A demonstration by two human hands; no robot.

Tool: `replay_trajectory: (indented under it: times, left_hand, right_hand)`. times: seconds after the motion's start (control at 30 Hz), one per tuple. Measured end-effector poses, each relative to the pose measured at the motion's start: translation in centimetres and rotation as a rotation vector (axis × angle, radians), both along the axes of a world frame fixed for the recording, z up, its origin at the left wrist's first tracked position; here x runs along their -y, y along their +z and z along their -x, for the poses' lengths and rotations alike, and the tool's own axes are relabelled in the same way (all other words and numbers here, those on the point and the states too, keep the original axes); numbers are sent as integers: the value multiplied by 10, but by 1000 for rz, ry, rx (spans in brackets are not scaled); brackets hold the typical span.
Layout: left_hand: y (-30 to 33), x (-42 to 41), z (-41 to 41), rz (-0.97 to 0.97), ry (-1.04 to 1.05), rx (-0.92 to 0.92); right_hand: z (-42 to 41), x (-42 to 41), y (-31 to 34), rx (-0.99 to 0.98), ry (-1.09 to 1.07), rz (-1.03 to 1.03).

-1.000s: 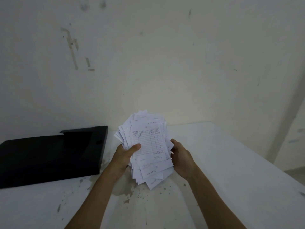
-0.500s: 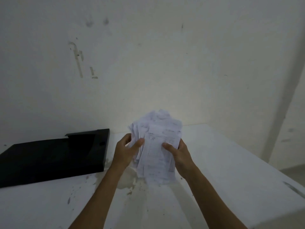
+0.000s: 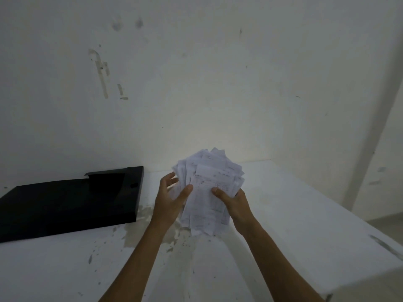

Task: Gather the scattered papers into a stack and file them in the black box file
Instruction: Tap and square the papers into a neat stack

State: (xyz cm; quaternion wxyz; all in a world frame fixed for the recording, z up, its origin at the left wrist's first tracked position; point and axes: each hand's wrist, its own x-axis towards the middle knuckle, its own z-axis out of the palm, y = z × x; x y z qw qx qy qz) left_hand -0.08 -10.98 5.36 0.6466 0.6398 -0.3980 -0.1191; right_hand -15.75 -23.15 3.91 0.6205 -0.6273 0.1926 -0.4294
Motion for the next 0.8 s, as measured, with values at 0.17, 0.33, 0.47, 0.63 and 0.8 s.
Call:
replay_trajectory:
  times: [0.17,0.33,0.47,0.63,0.8]
  left_hand:
    - [4,4,-3,-6,-102,49]
    - [3,13,1,-18,-104,50]
    - [-11,14,2,-71,-171,-42]
    - [-19,9,20,-45,-173,31]
    - [-20,2,7,12,-127,-32]
  right_hand:
    - [-2,4,7,-41,-62,131]
    - [-1,10,5,-44,-13,73]
    - [-2,8,6,-11,27,23]
    - [-2,2,8,-25,105,14]
    - [6,3,-12,-74,129,-59]
